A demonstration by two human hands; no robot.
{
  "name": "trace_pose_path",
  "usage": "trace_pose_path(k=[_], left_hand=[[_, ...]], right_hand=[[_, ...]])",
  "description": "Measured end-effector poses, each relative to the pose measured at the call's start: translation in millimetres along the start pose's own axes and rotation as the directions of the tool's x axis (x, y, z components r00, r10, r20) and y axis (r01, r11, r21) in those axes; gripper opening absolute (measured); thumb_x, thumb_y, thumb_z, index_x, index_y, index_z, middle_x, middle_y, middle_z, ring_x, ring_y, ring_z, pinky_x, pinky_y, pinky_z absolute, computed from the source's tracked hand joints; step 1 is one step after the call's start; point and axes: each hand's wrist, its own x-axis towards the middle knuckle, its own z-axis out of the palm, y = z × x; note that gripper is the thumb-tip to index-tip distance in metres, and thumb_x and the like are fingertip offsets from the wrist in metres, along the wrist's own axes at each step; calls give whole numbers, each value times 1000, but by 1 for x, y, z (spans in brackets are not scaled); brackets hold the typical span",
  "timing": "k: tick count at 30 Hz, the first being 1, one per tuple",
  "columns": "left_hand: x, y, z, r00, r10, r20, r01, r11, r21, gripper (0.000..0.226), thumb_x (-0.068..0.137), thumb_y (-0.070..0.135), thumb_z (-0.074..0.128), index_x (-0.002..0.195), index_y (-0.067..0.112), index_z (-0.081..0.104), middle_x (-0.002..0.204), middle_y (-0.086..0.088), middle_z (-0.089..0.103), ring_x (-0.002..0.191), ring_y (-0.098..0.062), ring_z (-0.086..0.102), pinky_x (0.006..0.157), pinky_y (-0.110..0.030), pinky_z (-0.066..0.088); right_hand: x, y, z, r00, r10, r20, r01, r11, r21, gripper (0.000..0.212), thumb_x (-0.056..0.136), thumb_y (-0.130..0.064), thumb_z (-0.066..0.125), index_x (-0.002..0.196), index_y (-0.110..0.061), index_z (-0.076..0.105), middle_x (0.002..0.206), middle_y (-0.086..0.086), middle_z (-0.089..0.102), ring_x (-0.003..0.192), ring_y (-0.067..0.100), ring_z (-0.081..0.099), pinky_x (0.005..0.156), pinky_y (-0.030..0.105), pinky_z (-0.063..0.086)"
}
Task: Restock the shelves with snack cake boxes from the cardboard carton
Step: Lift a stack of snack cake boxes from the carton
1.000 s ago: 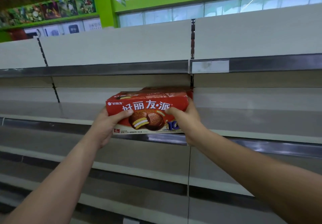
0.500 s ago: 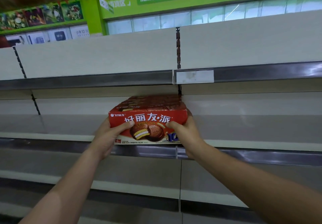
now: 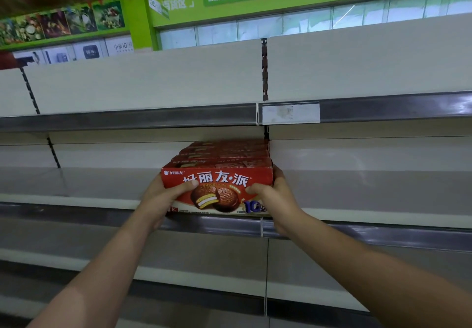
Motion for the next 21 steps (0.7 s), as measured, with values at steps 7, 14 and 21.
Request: trace_pose_path(k=[7, 14, 21], left_hand=[[-8, 4, -9, 999, 34, -19, -35, 999, -6, 112, 44, 50, 97, 141, 24, 49, 125, -3, 69, 111, -22, 69, 91, -40, 57], [-27, 20, -23, 998, 58, -29, -58, 998, 5, 157, 28, 60, 97, 161, 25, 22, 154, -4, 45, 136, -23, 48, 105, -38, 42], [-54, 30, -34, 996, 64, -63, -59, 995, 79, 142, 38, 59, 93, 159, 30, 26, 160, -7, 37, 145, -25, 38, 114, -46, 38]], right_hand=[[-7, -3, -3, 996, -83, -22, 82, 996, -23, 58, 83, 6, 71, 121, -31, 47, 108, -4, 65, 100, 13, 65, 75, 24, 54], [-25, -13, 7, 953, -278, -122, 248, 944, -218, 77, 83, -4, 74, 144, -34, 36, 135, -8, 31, 118, 17, 51, 101, 47, 55], [-50, -25, 29, 940, -340, -19, 305, 865, -399, 96, 80, -16, 77, 159, -28, 23, 164, -3, 16, 146, 24, 33, 115, 46, 43]])
